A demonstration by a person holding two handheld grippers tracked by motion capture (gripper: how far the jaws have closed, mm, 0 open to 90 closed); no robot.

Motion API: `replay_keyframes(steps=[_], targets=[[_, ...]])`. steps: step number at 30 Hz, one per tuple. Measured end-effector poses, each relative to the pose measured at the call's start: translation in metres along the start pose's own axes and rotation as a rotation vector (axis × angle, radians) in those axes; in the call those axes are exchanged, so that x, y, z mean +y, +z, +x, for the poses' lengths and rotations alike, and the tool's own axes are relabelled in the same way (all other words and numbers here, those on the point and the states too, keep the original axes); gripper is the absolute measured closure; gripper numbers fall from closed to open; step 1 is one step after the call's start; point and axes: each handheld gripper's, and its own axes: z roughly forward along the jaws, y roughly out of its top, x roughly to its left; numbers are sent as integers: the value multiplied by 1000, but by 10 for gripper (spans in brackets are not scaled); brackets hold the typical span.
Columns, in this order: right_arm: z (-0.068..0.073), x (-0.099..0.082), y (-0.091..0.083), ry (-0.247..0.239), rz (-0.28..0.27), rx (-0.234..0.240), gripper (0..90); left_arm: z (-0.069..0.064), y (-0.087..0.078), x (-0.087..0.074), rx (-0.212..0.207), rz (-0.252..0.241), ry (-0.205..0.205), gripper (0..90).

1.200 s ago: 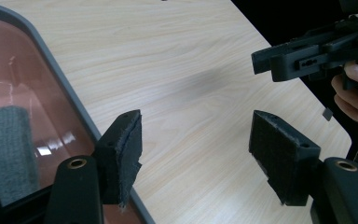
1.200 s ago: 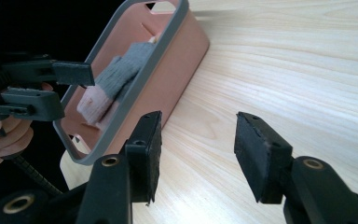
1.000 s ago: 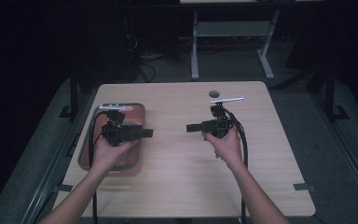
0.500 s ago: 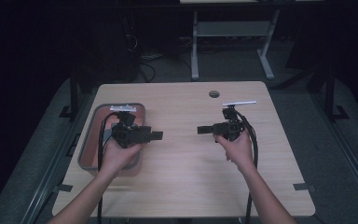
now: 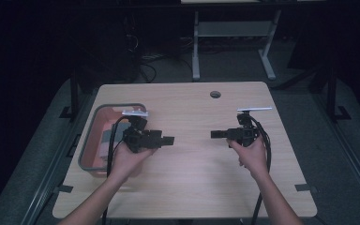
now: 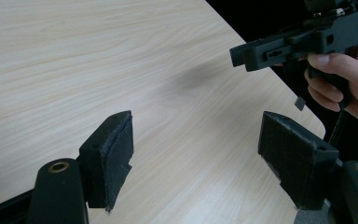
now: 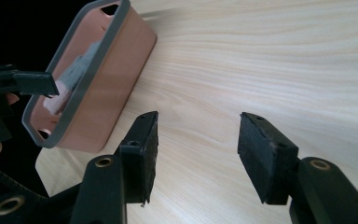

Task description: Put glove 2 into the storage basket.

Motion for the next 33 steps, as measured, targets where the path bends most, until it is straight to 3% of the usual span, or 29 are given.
replay_keyframes(steps=[23, 33], targets=[[-27, -25, -15, 27, 14, -11, 453, -26, 30, -26, -52, 25, 33, 261], [-43, -39, -24, 58, -12, -11, 454, -34, 42, -36, -72, 41, 41, 259]])
